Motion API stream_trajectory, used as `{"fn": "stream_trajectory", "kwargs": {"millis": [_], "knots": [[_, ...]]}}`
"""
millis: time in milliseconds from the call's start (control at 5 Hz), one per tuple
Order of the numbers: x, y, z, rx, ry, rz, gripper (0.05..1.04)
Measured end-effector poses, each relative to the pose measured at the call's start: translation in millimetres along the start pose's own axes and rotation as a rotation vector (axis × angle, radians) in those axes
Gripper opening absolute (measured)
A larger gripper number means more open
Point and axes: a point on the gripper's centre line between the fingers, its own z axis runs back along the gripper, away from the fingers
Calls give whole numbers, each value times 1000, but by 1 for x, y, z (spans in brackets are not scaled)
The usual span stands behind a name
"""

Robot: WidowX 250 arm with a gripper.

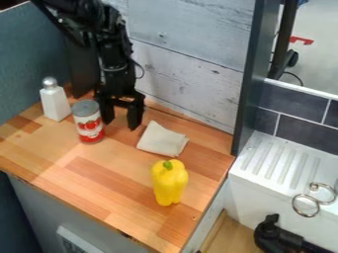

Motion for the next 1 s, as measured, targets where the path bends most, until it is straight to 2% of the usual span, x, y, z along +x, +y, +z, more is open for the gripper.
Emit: {"fn": "stream_trajectory", "kwargs": {"millis": [200,400,600,1000], "knots": [[-11,-3,10,-3,-15,18,1001],[-21,2,11,-16,-3,49,1001],[-34,2,23,-16,-5,82,1001],[-66,8,30,-30,30,166,1001]]}}
